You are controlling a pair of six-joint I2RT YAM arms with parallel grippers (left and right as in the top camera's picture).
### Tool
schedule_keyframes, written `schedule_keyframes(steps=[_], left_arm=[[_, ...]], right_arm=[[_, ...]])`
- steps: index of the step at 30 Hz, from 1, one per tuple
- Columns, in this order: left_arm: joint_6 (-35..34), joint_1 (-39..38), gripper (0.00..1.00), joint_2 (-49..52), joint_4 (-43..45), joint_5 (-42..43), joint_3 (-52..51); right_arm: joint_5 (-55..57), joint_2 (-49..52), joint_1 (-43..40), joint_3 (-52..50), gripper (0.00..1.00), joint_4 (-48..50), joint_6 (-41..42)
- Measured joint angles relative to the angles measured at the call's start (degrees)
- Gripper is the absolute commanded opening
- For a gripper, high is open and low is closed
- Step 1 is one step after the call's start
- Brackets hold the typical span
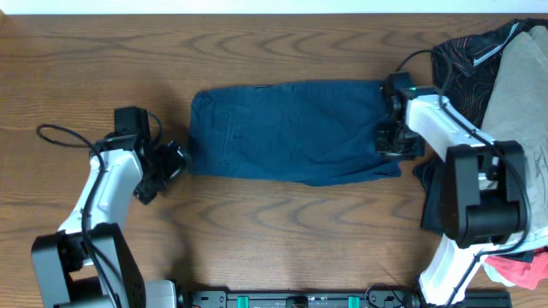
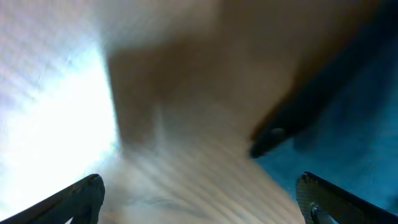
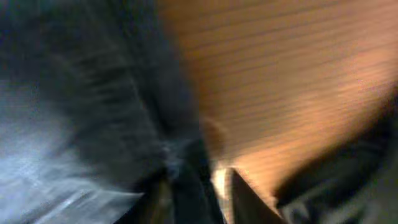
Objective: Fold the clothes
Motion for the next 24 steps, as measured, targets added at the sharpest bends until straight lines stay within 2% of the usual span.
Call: schedule_keyframes(steps=[2,5,12,20,22,24], left_arm=[[2.2,0.0,0.98,-0.3,1.7,1.0,2.0],[4.9,0.0,0.98,-0.3,5.8,4.3,3.5],[8.0,0.0,0.98,3.0,14.2,13.3,3.7],[9.3,-0.1,0.99,13.3,20.8,20.2,3.7],[9.4,-0.2,0.92,14.4,21.1,21.7,4.0],[9.3,-1.0,0.81,15.0,20.9,23.1,4.2]], right_arm=[[0.3,-2.1,-0.5,0.0,0.8,0.5,-0.1],[0.3,-7.1,-0.5,0.1,0.86,2.2,-1.4],[-3.5,-18.0,-0.5,0.5,0.85,4.4,-2.4],[-9.2,-21.0,-0.5,0.5,0.83,3.9,-3.5],[-9.9,-21.1,-0.5,0.5,0.81,3.6,-3.7],[-10.3,-21.1,-0.5,0.5,0.81,3.5,-3.9]])
